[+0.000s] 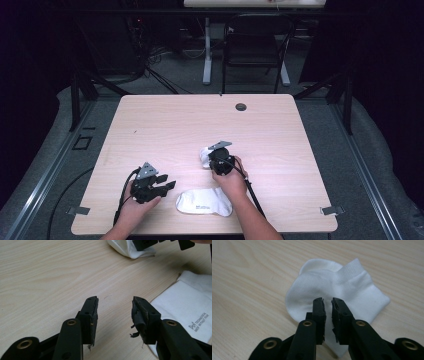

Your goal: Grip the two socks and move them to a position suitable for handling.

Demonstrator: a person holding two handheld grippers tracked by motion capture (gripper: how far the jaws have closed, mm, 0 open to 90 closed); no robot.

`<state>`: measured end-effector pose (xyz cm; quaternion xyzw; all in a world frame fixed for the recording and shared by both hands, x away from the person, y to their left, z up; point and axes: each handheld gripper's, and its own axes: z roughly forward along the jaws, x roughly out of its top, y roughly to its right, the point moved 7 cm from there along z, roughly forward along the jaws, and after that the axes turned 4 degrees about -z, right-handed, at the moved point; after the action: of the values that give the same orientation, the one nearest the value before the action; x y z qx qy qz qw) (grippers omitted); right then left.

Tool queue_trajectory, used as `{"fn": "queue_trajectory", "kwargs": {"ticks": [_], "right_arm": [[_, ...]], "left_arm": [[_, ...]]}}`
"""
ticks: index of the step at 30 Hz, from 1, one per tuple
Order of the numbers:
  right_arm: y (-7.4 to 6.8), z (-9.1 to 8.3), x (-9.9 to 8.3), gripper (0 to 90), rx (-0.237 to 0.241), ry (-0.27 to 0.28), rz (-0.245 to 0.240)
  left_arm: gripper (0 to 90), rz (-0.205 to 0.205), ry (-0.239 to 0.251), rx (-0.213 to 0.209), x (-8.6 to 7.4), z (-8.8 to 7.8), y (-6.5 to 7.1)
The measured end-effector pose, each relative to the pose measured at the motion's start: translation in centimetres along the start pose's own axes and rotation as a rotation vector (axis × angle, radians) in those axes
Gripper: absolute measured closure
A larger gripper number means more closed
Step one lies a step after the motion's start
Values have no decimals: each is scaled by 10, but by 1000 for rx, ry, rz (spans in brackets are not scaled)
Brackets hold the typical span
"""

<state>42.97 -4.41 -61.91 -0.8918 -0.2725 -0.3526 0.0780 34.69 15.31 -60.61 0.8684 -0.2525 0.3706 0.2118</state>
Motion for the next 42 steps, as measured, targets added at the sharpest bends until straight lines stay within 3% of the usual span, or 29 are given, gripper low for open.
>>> {"fn": "queue_trajectory", "kwargs": {"ticks": [7,12,21,24,28,32,37,42], "right_arm": [[-10,-3,-8,880,56,-17,-58],[-20,-7,-13,886,100,-7,-68],[-40,-20,-24,877,160,-26,-142],[-42,-25,-23,847,163,-16,-142],[-43,-37,-11,768,168,53,-106],[-53,-39,0,693,178,96,-106],[-66,-30,7,617,160,119,-118],[-66,-22,6,611,121,87,-120]], "left_arm": [[561,0,-1,2,0,2,1],[561,3,-3,4,0,2,1],[561,-1,2,6,0,1,0],[561,-5,2,7,0,1,0],[561,-9,3,5,1,1,0],[561,-9,3,6,1,1,0],[561,-12,4,5,0,1,-1],[561,-13,6,5,0,0,-2]]}}
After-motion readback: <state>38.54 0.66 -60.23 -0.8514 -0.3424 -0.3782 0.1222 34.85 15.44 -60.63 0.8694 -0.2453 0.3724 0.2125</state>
